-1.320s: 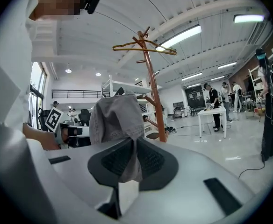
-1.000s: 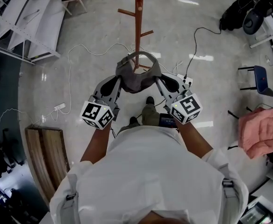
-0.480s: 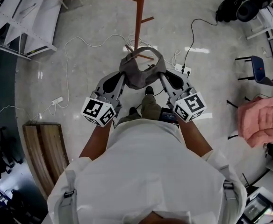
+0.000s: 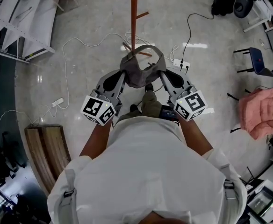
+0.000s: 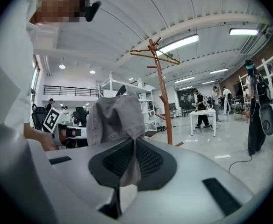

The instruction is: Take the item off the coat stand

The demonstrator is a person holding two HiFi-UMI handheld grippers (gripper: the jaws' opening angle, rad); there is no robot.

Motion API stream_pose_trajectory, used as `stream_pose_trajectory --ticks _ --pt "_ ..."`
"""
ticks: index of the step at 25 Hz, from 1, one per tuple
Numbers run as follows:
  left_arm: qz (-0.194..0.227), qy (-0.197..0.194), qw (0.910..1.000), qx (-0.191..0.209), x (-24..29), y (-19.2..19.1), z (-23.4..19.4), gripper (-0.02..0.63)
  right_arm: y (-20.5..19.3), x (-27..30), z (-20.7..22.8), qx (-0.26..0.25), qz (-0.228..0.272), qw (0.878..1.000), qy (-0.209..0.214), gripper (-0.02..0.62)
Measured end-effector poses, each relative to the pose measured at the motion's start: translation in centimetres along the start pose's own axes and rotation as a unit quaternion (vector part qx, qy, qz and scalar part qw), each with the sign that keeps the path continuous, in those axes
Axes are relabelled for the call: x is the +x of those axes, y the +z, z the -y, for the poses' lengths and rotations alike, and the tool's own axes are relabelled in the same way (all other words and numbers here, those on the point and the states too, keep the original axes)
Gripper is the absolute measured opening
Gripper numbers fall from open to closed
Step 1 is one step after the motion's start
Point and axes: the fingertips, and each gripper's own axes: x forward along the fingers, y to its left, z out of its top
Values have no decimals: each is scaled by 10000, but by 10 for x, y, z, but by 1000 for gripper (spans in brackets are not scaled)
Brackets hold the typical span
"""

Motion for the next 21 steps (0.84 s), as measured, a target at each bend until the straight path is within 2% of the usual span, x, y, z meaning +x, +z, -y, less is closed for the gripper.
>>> stream_pose_trajectory --ticks 14,21 --pt "-201 -347 9989 -244 12 -13 20 19 -6 -19 14 144 -16 9998 -169 37" --pt "-157 -318 9988 -334 6 -21 17 19 -11 -14 13 131 -54 9999 -78 37"
